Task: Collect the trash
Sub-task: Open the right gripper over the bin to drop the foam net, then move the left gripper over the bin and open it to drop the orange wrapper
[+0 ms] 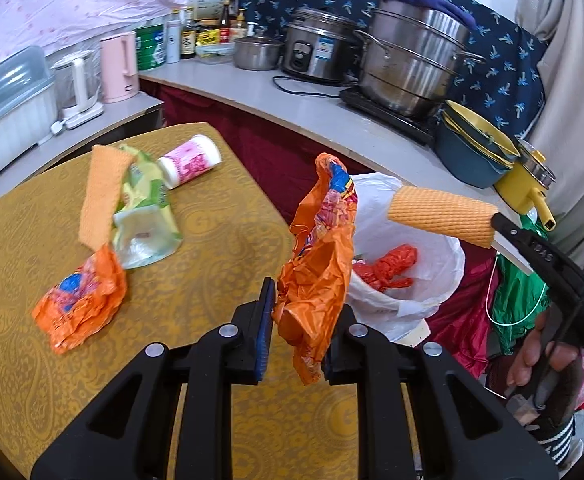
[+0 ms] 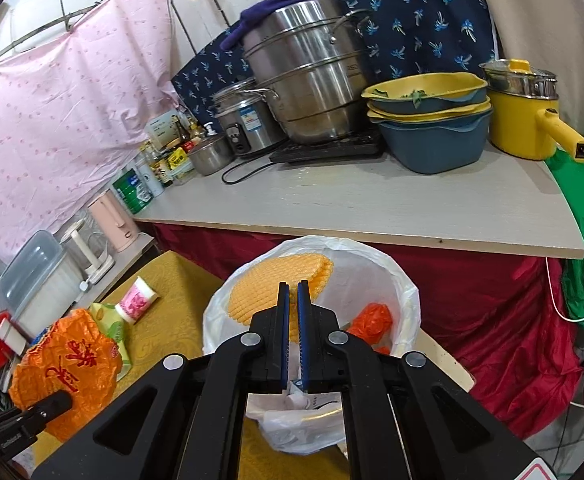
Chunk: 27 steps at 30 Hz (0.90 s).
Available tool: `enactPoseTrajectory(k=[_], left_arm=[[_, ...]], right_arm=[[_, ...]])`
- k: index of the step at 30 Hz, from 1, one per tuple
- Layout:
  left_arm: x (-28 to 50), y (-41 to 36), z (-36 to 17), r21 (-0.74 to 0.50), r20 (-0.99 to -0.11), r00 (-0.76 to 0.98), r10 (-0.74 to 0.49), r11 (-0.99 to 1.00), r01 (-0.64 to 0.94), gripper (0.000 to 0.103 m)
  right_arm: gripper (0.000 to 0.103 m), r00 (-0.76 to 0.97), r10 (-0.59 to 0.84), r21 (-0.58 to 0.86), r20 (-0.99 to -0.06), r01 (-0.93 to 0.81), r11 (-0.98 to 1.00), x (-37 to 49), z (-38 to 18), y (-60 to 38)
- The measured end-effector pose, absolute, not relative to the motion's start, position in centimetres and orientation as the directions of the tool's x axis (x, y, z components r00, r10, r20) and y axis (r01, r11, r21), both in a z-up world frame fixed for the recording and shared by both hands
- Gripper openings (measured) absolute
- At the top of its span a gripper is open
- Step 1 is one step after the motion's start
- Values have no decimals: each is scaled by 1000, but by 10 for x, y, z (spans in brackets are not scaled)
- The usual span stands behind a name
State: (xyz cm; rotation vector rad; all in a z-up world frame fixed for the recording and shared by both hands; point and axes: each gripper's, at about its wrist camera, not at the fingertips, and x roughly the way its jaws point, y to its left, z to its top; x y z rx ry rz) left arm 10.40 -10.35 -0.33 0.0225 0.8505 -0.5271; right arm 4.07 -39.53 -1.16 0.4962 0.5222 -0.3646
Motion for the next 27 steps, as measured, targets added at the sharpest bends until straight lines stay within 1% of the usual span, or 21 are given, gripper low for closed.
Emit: enactPoseTrajectory(k=[1,4,6,10,14,24,27], left_arm=[[104,-108,-4,-185,-722,537,-436,870,458,19],[107,-117,-6,-179,-727,529,-438,865,469,19],[110,-122,-8,-177,-731,524,-437,863,473,19],[115,-132,-11,-173,-737,517,-436,860,479,19],[119,-147,-15,-166,-743,503,-441,850,500,19],[129,-213,-20,-179,-744,443,-499,789,587,19],[131,-229,-22,-190,-745,428,-512,777,599,21]], right_arm=[[5,805,-204,356,-557,453,817,43,-15,-399],[9,798,-205,365,-567,467,805,50,-23,-406],[10,801,-203,381,-563,469,796,54,-26,-411],[20,806,-202,397,-556,471,788,56,-28,-414],[24,808,-195,404,-555,467,786,54,-29,-415],[25,800,-201,399,-565,478,782,34,-30,-418],[25,800,-202,398,-565,479,782,29,-29,-419]])
